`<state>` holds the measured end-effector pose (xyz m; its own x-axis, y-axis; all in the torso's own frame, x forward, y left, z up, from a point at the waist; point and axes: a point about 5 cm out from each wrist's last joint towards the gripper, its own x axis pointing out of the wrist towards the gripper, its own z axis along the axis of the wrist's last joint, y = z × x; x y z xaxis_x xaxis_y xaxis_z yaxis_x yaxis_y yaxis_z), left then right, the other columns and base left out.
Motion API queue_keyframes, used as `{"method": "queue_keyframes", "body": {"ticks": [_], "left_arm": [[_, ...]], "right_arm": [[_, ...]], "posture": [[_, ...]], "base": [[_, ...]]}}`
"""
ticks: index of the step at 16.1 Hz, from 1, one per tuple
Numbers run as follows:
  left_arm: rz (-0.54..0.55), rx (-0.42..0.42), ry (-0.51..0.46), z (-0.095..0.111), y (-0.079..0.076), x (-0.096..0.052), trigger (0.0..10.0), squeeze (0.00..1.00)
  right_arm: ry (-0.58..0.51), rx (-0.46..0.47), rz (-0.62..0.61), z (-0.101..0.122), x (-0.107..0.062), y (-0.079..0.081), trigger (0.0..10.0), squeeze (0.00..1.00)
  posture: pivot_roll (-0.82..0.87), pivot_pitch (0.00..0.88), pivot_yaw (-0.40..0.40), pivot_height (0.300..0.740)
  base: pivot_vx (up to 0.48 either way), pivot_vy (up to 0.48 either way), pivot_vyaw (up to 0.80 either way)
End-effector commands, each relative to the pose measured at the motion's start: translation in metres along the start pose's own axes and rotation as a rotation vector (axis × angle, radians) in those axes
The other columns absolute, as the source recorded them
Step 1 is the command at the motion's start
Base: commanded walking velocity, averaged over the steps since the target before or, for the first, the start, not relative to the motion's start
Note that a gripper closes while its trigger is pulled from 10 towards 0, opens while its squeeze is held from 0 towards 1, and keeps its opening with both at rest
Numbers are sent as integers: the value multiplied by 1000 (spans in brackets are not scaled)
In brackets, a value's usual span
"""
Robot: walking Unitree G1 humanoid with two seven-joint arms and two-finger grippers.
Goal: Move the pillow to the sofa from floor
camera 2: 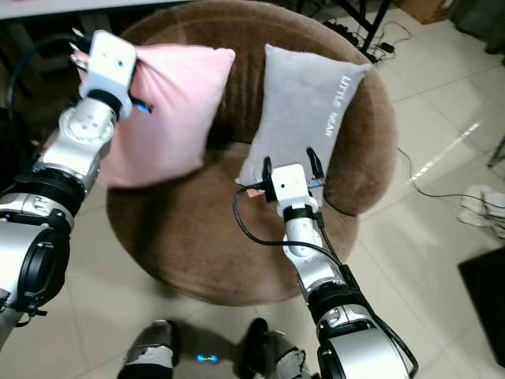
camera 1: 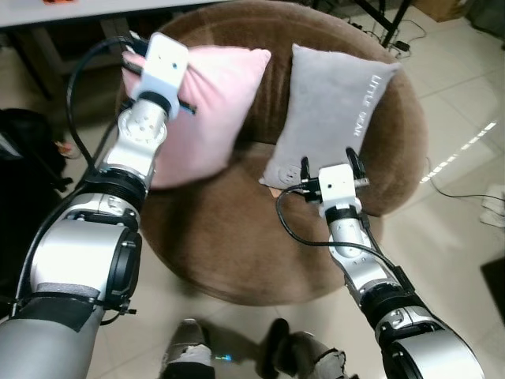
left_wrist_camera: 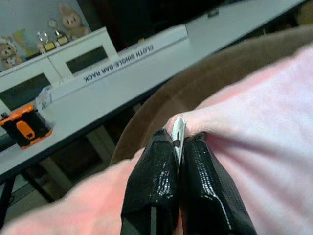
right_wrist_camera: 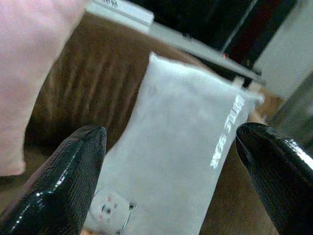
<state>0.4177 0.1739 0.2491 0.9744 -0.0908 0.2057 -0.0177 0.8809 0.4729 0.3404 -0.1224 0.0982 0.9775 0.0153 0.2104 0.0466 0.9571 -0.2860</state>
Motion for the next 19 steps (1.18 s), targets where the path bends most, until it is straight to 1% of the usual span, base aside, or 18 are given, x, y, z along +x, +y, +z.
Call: {"method": "queue_keyframes", "body": {"ticks": [1, 2, 4, 7, 8, 10, 12, 14, 17, 18, 19], "left_arm": [[-19, 30, -32, 8, 0, 2, 10000, 0], [-47, 79, -26, 8, -1, 3, 10000, 0], [-71, 98, -26, 9, -2, 3, 10000, 0], [-57, 77, -22, 6, -3, 2, 10000, 0], [-58, 73, -10, 1, -5, 0, 10000, 0], [-64, 71, 23, -4, -5, 0, 10000, 0], [-64, 71, 36, -2, -3, 1, 10000, 0], [-71, 141, 54, 2, 1, 4, 10000, 0], [-105, 213, 84, 4, 2, 6, 10000, 0], [-116, 257, 111, 2, 4, 6, 10000, 0], [-118, 314, 117, 3, 6, 7, 10000, 0]], "right_arm": [[86, 18, -53, -15, -7, -7, 10000, 0], [134, 41, -76, -22, -12, -6, 10000, 0], [155, 43, -63, -26, -16, 1, 10000, 0], [150, 50, -14, -24, -19, 14, 10000, 0], [148, 52, -2, -24, -20, 19, 10000, 0], [151, 58, 2, -24, -22, 23, 10000, 0], [139, 56, 17, -23, -24, 28, 10000, 0], [100, 52, 52, -18, -25, 35, 10000, 0], [52, 34, 85, -12, -26, 40, 10000, 0], [38, 32, 87, -12, -28, 41, 10000, 0], [32, 33, 85, -12, -30, 41, 10000, 0]], "posture": [[381, 155, -17, 740], [387, 162, 7, 740], [384, 166, 17, 740], [374, 170, 6, 740], [366, 169, 13, 740], [363, 167, 18, 740], [356, 167, 23, 740], [349, 166, 20, 740], [328, 168, 19, 740], [311, 172, 24, 740], [285, 171, 33, 740]], "base": [[0, 0, 0], [0, 0, 0], [0, 0, 0], [0, 0, 0], [0, 0, 0], [0, 0, 0], [0, 0, 0], [0, 0, 0], [0, 0, 0], [0, 0, 0], [0, 0, 0]]}}
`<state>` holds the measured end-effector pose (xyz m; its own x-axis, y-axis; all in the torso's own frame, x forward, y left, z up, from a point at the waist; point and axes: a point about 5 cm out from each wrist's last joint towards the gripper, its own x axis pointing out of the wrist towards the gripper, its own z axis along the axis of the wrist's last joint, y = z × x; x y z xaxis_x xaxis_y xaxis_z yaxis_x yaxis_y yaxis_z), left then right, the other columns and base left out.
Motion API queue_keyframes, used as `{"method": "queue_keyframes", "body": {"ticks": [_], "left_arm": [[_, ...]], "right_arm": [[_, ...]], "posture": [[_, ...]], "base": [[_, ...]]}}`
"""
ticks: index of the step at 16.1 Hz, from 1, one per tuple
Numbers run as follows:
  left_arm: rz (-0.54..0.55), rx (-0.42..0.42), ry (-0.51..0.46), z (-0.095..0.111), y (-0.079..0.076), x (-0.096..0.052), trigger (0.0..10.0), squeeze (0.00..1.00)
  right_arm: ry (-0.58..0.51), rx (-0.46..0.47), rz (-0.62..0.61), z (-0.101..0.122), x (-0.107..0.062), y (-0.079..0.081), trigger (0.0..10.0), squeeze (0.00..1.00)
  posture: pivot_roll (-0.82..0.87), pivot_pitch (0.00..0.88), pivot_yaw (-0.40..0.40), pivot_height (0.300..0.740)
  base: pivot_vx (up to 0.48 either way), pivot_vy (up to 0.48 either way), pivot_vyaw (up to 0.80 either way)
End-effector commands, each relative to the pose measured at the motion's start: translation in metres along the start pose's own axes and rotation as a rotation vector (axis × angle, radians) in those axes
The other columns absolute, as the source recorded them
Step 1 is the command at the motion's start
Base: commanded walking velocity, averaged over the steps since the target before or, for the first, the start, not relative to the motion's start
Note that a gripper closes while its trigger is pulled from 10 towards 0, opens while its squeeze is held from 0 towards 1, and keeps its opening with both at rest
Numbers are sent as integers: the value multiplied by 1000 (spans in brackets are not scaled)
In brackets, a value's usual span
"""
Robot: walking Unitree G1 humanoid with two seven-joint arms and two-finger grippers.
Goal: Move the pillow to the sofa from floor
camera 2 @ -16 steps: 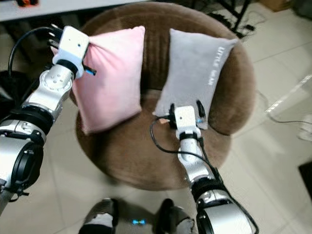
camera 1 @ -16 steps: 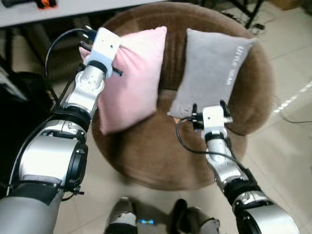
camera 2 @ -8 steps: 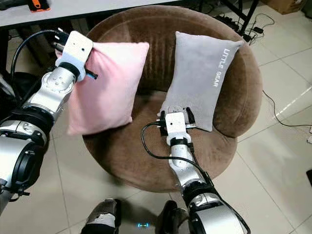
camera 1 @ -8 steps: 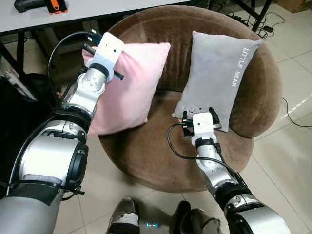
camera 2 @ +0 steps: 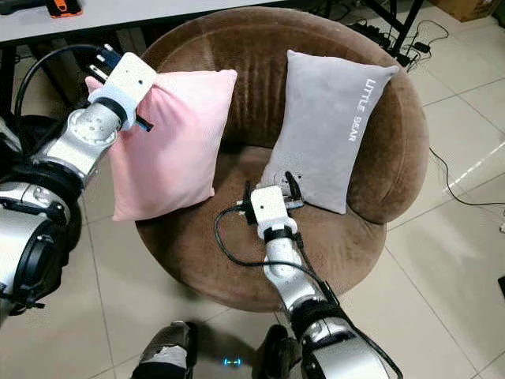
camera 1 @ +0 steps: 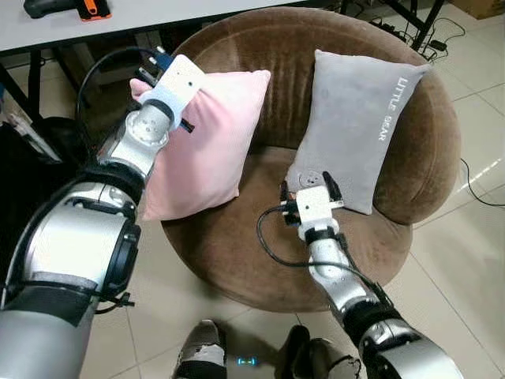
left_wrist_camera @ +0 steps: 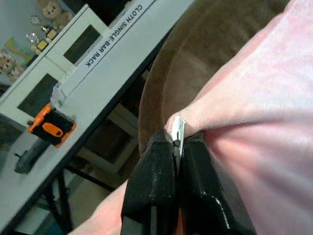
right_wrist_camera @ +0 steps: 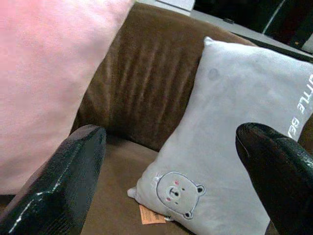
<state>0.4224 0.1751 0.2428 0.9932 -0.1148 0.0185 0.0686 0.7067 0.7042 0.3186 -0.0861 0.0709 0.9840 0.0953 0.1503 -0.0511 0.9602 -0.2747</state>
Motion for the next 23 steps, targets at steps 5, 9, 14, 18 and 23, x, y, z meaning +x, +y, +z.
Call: {"method": "queue_keyframes", "body": {"ticks": [5, 9, 14, 18, 23], "left_arm": [[89, 127, -80, 52, 43, 8, 10000, 0], [135, 110, -134, 80, 55, 9, 10000, 0], [18, 136, -58, 60, 20, 12, 10000, 0], [-33, 151, 7, 37, -4, 11, 10000, 0], [-53, 140, 42, 25, -14, 9, 10000, 0]], "right_arm": [[4, -12, -37, -9, -11, -7, 10000, 0], [1, -16, -62, -11, -17, -9, 10000, 0], [13, -16, -66, -17, -31, -5, 10000, 0], [4, -17, -76, -16, -40, -4, 10000, 0], [32, -17, -88, -22, -60, -4, 10000, 0]], "posture": [[238, 163, 51, 740], [196, 160, 72, 740], [144, 190, 91, 740], [93, 223, 111, 740], [38, 270, 129, 740]], "base": [[0, 0, 0], [0, 0, 0], [0, 0, 0], [0, 0, 0], [0, 0, 0]]}}
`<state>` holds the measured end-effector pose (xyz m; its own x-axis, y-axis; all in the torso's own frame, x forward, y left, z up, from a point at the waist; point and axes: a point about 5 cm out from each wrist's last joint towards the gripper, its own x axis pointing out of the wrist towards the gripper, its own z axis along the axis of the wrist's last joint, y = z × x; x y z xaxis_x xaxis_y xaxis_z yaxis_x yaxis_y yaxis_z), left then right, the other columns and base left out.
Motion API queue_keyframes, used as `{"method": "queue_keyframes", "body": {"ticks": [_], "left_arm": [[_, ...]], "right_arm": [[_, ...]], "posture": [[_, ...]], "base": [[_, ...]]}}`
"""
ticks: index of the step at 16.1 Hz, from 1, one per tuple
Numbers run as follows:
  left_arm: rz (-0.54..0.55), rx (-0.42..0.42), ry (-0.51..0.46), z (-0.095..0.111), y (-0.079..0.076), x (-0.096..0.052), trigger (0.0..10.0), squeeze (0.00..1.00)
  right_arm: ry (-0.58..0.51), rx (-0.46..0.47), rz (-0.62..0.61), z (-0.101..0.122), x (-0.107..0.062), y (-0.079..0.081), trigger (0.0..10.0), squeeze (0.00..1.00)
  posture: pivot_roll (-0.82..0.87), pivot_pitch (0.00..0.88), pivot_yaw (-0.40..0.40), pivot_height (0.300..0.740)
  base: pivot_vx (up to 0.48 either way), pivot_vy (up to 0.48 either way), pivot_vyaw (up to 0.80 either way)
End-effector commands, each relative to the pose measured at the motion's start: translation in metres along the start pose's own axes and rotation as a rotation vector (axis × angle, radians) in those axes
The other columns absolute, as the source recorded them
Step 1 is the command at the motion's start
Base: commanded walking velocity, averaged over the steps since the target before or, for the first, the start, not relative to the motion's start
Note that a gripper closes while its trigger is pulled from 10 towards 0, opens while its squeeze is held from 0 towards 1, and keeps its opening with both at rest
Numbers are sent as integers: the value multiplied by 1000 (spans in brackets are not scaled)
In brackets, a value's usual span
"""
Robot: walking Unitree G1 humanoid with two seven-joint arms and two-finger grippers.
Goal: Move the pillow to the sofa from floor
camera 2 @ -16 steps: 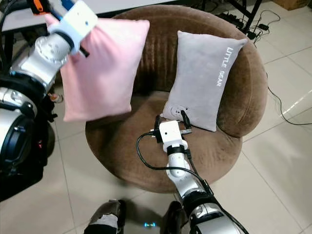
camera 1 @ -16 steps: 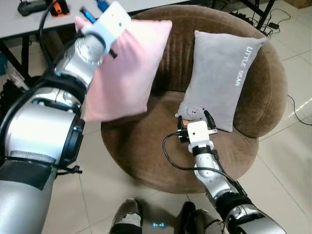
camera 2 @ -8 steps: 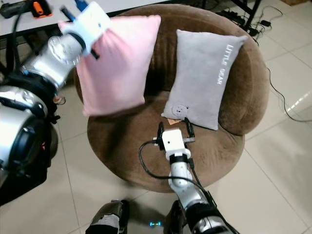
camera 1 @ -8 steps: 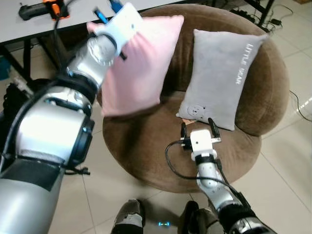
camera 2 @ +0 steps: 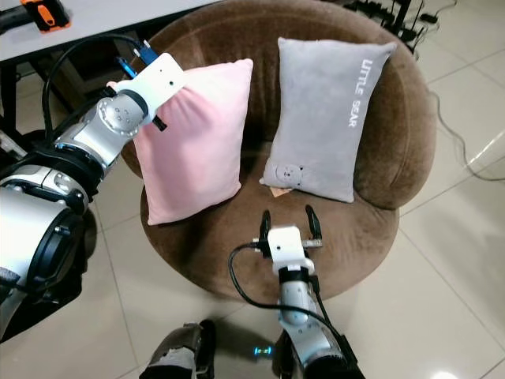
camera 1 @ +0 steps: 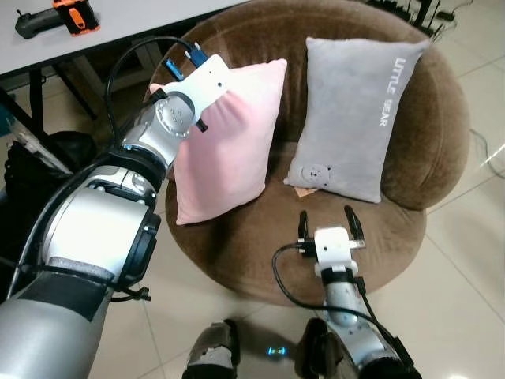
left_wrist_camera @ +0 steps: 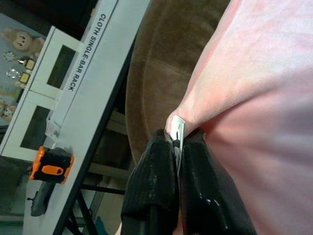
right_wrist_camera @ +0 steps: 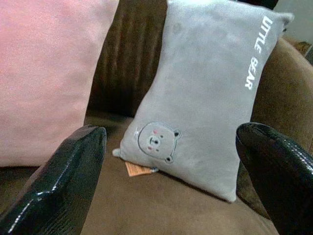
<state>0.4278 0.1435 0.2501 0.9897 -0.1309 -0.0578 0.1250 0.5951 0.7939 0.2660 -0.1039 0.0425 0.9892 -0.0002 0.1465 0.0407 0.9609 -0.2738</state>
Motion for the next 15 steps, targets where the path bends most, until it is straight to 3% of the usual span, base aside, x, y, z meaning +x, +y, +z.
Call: {"method": "queue_keyframes", "body": {"ticks": [1, 7, 11, 12, 15], "left_arm": [[11, -11, 11, -5, 1, -1, 10000, 1000], [-30, 54, 18, -8, -5, -1, 10000, 1000], [-19, 108, 3, 1, 3, 0, 10000, 1000], [-8, 129, -18, 8, 8, 1, 10000, 0], [12, 105, -44, 15, 13, 1, 10000, 0]], "right_arm": [[12, -9, -4, 0, -9, 0, 10000, 0], [40, -17, -20, -1, -27, -6, 10000, 0], [57, -18, -23, 1, -31, -6, 10000, 0], [59, -18, -21, 1, -30, -5, 10000, 0], [57, -22, -5, 3, -24, -5, 10000, 0]], "posture": [[24, 281, 128, 740], [-6, 308, 134, 740], [-11, 313, 142, 740], [-2, 307, 134, 740], [18, 292, 117, 740]], "base": [[0, 0, 0], [0, 0, 0], [0, 0, 0], [0, 0, 0], [0, 0, 0]]}}
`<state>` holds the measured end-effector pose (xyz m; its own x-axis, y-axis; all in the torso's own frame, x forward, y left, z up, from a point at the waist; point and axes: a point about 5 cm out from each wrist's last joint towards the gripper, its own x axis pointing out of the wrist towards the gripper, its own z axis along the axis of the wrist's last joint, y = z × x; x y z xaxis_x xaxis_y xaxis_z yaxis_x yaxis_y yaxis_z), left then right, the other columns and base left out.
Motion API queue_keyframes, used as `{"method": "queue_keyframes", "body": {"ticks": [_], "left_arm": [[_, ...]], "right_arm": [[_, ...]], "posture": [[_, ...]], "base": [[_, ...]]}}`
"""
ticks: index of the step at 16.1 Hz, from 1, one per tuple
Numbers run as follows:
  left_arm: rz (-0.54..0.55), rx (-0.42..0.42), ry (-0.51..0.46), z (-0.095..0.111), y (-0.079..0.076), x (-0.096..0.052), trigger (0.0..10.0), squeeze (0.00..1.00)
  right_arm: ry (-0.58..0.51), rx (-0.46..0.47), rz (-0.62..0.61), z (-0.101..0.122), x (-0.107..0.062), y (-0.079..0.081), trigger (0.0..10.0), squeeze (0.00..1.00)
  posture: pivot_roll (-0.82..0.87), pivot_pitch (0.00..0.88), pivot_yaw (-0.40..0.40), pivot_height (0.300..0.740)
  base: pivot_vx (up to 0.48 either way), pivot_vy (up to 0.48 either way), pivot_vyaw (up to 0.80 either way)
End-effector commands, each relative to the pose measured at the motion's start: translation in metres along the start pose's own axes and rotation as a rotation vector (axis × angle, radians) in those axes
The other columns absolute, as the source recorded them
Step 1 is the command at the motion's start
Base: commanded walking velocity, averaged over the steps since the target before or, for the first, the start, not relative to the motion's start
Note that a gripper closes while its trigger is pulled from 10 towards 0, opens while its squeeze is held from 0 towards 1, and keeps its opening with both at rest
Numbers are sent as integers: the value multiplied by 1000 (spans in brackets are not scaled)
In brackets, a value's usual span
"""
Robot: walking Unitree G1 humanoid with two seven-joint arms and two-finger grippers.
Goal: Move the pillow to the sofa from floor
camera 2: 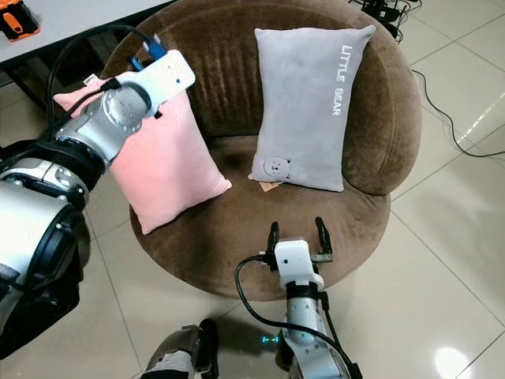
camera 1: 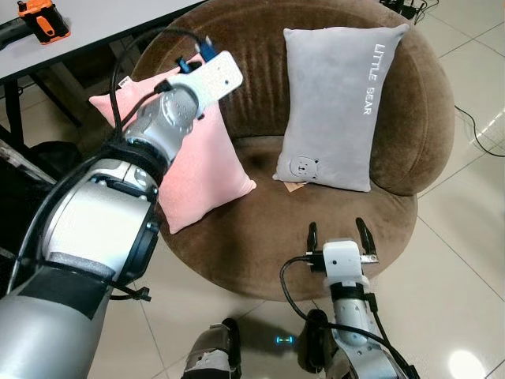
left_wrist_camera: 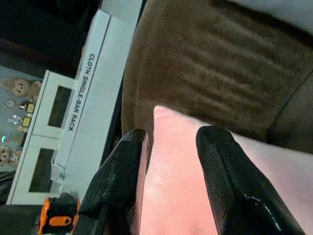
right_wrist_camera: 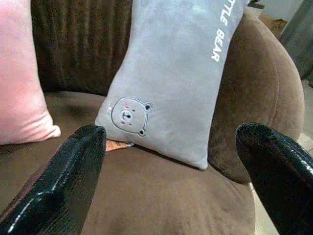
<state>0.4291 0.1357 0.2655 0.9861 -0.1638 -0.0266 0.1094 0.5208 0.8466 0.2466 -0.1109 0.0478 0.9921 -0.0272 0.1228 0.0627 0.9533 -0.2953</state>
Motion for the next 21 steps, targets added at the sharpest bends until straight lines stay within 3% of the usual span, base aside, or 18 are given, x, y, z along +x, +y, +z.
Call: {"method": "queue_keyframes", "body": {"ticks": [1, 2, 3, 4, 8, 11, 15, 17, 18, 19, 20, 21], "left_arm": [[26, -122, -33, 7, 12, 0, 10000, 0], [32, -173, -45, 9, 15, 0, 10000, 0], [85, -395, -96, 15, 34, -1, 10000, 0], [85, -471, -137, 17, 40, -2, 10000, 0], [125, -605, -266, 11, 56, -9, 10000, 0], [123, -650, -314, -1, 52, -14, 10000, 0], [93, -751, -264, -40, 1, -24, 10000, 0], [94, -881, -145, -79, -49, -43, 10000, 0], [96, -917, -116, -86, -58, -48, 10000, 0], [81, -904, -49, -104, -85, -63, 10000, 0], [87, -972, 91, -132, -121, -88, 10000, 0], [81, -1020, 136, -138, -134, -96, 10000, 0]], "right_arm": [[5, 15, 20, 3, 6, 3, 10000, 0], [-3, 20, 22, 5, 9, 3, 10000, 0], [-37, 27, 10, 14, 29, -4, 10000, 0], [-43, 28, 7, 17, 40, -8, 10000, 0], [-73, 17, 59, 36, 86, -16, 10000, 0], [-96, 23, 105, 52, 106, -11, 10000, 0], [-80, 74, 160, 60, 117, 0, 10000, 0], [-35, 119, 193, 50, 112, 1, 10000, 0], [-27, 124, 201, 48, 111, 1, 10000, 0], [27, 143, 237, 37, 106, 2, 10000, 0], [125, 179, 319, 17, 94, 6, 10000, 0], [152, 167, 353, 10, 88, 7, 10000, 0]], "posture": [[43, 263, 91, 740], [49, 256, 87, 740], [83, 224, 56, 740], [105, 210, 38, 740], [249, 166, -53, 740], [318, 162, -89, 740], [353, 167, -113, 740], [346, 172, -108, 740], [345, 173, -106, 740], [336, 181, -112, 740], [330, 190, -115, 740], [330, 190, -115, 740]], "base": [[0, 0, 0], [0, 0, 0], [0, 0, 0], [0, 0, 0], [0, 0, 0], [0, 0, 0], [0, 0, 0], [0, 0, 0], [0, 0, 0], [0, 0, 0], [0, 0, 0], [0, 0, 0]]}}
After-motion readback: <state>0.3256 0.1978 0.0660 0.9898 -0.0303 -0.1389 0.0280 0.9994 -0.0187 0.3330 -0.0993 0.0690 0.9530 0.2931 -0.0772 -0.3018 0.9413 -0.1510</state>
